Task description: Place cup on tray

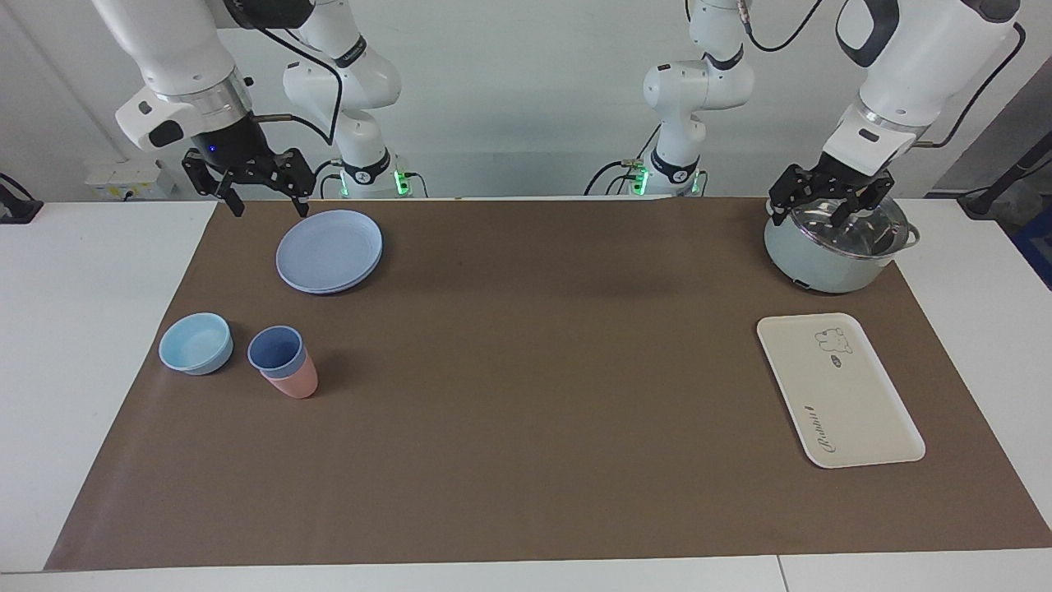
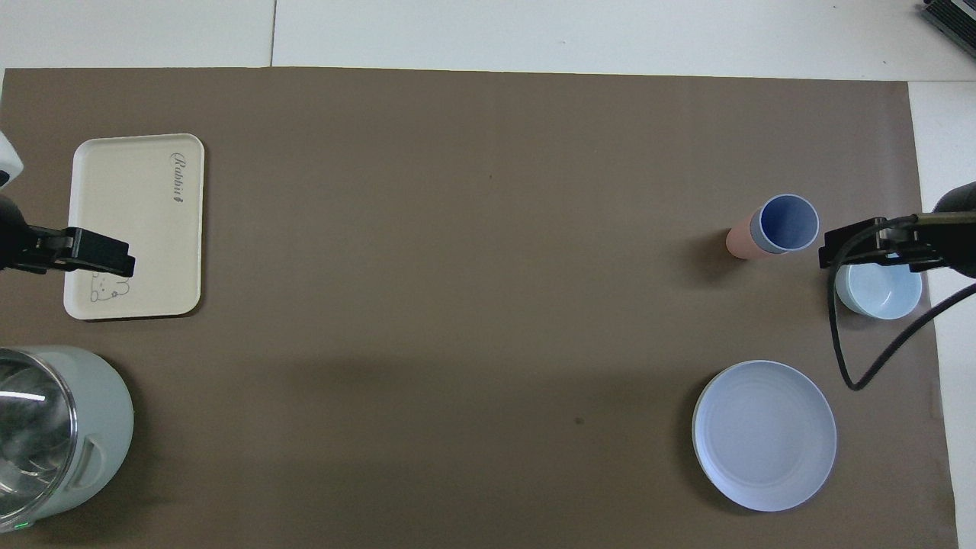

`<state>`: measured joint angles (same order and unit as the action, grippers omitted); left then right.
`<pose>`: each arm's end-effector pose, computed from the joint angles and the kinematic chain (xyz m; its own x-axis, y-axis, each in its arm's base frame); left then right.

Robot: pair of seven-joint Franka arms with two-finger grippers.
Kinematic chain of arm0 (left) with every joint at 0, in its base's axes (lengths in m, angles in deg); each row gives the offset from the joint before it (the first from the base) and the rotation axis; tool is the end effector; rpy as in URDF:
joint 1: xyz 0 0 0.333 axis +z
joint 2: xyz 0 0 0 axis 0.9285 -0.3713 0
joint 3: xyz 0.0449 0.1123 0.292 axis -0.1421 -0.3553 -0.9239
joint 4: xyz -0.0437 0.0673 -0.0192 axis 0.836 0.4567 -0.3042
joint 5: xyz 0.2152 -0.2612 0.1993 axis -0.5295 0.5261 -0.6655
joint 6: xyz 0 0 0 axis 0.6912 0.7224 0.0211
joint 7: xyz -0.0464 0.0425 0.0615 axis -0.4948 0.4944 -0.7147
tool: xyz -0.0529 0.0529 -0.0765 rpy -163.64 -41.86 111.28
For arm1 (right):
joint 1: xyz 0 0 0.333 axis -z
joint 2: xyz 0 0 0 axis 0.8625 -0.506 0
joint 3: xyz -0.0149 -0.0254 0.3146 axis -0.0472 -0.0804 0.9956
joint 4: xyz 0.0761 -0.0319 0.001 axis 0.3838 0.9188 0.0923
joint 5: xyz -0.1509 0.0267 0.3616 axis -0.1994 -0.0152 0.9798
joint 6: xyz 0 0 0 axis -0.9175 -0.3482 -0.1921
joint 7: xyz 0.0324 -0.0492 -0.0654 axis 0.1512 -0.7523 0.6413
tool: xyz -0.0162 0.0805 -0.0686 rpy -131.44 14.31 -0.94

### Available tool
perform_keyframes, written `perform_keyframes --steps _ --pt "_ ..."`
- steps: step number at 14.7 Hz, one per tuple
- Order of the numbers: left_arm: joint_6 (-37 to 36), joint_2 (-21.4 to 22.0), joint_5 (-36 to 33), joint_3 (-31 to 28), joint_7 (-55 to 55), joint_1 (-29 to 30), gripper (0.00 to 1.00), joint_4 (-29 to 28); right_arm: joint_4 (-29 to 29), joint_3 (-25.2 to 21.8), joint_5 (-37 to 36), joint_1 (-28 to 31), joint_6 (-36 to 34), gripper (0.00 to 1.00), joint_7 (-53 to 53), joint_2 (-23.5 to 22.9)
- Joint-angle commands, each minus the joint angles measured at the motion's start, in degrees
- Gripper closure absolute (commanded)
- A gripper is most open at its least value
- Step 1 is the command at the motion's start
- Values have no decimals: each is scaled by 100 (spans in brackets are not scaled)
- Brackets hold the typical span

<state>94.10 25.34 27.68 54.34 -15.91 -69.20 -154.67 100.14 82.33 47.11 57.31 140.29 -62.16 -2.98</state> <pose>0.5371 -0.0293 0.6118 0.9942 -0.1035 -0.0300 -0.1024 -0.9941 0.0354 0.5374 0.0232 0.6388 0.9985 -0.0542 -0.0078 -0.0543 -0.9985 -0.0118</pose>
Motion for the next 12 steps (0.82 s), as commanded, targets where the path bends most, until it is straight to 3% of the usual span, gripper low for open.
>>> perform_keyframes --steps 1,10,12 --pt "-3 85 -25 24 -55 73 0 -66 204 25 50 19 74 1 122 159" --pt "-20 85 -25 24 -55 73 0 -74 187 -2 41 255 47 1 158 186" --pt "-20 85 -25 24 -55 64 0 -74 187 -10 59 369 258 6 -174 151"
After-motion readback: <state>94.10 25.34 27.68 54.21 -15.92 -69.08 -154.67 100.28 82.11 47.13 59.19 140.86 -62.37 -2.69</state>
